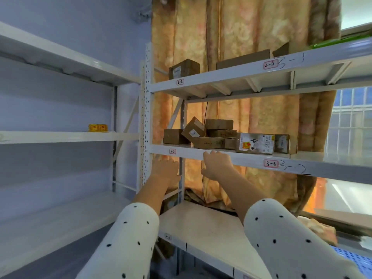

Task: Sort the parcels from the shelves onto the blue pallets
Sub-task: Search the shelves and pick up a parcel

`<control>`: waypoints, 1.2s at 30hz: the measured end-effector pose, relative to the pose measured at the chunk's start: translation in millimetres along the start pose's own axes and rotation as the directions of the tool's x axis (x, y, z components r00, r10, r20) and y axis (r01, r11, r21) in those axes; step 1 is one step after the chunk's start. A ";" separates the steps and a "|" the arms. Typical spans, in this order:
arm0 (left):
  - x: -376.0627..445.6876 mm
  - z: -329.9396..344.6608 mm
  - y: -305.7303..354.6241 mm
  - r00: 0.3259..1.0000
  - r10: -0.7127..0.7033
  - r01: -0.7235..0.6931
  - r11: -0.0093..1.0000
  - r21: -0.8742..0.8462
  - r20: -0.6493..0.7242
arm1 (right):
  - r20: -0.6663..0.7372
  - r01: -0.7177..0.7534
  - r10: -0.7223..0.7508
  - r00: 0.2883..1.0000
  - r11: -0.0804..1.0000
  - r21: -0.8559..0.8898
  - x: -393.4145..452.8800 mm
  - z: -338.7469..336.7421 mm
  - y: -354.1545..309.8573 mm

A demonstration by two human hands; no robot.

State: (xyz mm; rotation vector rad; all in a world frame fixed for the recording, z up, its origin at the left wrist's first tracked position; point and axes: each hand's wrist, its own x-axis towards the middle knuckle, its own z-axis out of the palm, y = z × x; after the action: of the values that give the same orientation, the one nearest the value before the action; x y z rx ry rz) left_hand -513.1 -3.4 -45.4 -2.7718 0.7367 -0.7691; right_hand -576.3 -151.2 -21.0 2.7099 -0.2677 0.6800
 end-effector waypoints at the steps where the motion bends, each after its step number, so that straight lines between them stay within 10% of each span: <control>1: 7.0 6.7 -3.7 1.000 0.001 -0.001 1.000 -0.009 -0.003 | -0.001 -0.003 0.003 1.000 1.000 -0.004 9.5 3.3 -1.9; 18: 202.5 56.8 -24.4 0.994 0.009 -0.034 0.975 -0.220 -0.113 | -0.086 -0.214 0.208 0.974 0.974 -0.072 169.0 71.4 42.7; 36: 337.1 97.7 5.1 0.974 0.133 -0.222 0.728 -0.649 -0.184 | -0.073 -0.508 0.515 0.854 0.795 -0.331 238.9 110.0 35.1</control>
State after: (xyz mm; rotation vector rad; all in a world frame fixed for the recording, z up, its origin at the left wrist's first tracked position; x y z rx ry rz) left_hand -213.1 -174.6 17.3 -3.1939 1.5545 -0.7534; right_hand -331.4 -247.3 13.4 2.3088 -1.0556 0.6655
